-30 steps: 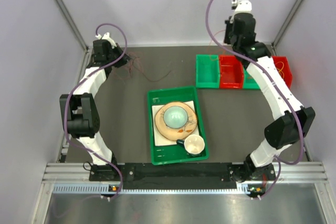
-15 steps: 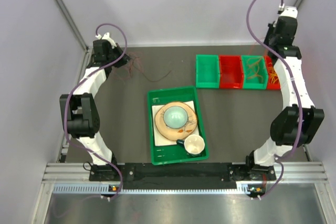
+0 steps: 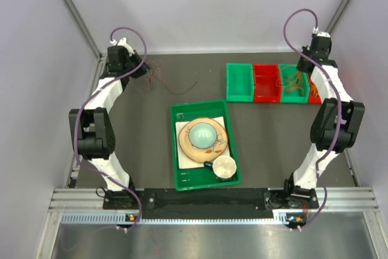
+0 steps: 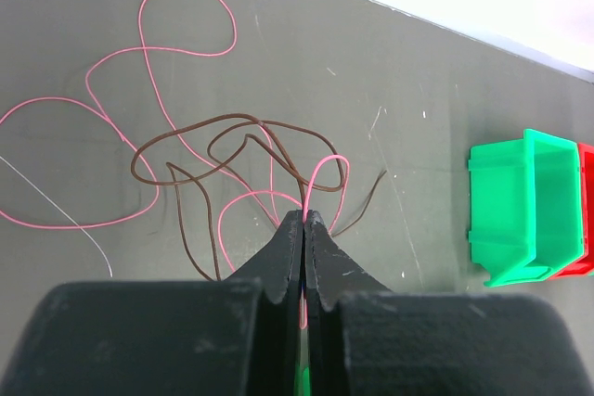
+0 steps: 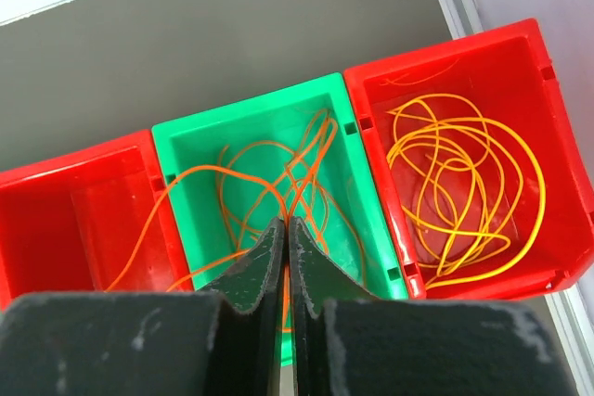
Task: Untangle the cables
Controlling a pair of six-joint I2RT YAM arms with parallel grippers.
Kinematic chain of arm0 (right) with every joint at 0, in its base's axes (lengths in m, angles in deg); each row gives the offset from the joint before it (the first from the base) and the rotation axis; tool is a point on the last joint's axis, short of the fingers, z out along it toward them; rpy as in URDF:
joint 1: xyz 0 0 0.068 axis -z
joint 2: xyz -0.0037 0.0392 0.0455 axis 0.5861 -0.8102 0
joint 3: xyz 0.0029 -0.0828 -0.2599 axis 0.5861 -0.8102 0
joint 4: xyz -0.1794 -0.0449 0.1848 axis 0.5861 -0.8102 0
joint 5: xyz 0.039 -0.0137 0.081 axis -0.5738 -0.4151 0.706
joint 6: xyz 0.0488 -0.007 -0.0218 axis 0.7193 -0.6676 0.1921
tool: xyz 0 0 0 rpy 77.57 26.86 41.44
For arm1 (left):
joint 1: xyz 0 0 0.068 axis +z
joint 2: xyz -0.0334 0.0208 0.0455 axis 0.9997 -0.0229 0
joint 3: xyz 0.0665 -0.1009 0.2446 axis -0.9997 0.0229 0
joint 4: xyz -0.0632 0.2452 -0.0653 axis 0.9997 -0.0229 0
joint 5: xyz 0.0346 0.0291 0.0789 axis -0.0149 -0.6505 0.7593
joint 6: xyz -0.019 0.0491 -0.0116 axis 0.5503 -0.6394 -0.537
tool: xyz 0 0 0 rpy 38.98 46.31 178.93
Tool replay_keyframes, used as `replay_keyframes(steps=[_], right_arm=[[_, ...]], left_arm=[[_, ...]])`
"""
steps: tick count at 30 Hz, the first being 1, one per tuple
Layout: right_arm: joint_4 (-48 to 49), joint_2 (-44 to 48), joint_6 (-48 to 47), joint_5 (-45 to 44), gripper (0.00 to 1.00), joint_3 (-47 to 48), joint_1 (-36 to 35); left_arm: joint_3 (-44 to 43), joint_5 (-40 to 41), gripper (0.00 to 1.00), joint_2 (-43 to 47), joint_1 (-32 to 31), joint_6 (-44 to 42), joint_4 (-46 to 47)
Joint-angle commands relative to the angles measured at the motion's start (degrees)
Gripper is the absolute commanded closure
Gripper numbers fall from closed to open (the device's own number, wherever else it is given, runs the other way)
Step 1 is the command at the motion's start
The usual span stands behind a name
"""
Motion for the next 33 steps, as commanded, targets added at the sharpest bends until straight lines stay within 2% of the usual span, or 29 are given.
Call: replay_keyframes(steps=[1, 8, 17, 27, 30, 31, 33], right_arm=[[2.11, -1.31, 0.91, -1.85, 1.0, 1.89, 0.41], [2.1, -3.43, -0.06, -10.82, 1.0, 1.1, 0.41], [2.63, -8.26, -1.64, -11.53, 1.0, 1.8, 0.41], [5.36, -10.37, -1.21, -6.79, 1.0, -0.13, 0.33], [5.53, -8.97, -0.24, -5.56, 0.81, -0.74, 0.33], [5.79, -8.36, -0.06, -5.21, 0.71, -0.92, 0.33], [6.15, -6.25, 0.38, -4.24, 0.69, -1.27, 0.33]], left_arm=[[-1.42, 0.46, 1.0, 0.99, 0.15, -1.23, 0.49], [-1.24, 0.55, 1.0, 0.99, 0.15, -1.41, 0.49], [-1.68, 0.11, 1.0, 0.55, 0.06, -0.88, 0.49], [-2.39, 0.11, 1.0, 0.02, -0.02, -0.53, 0.14], [-2.74, 0.02, 1.0, -0.16, -0.2, -0.44, 0.05], [-2.83, 0.02, 1.0, -0.16, -0.29, -0.53, -0.04], [-3.0, 0.02, 1.0, -0.24, -0.38, -0.62, -0.21]])
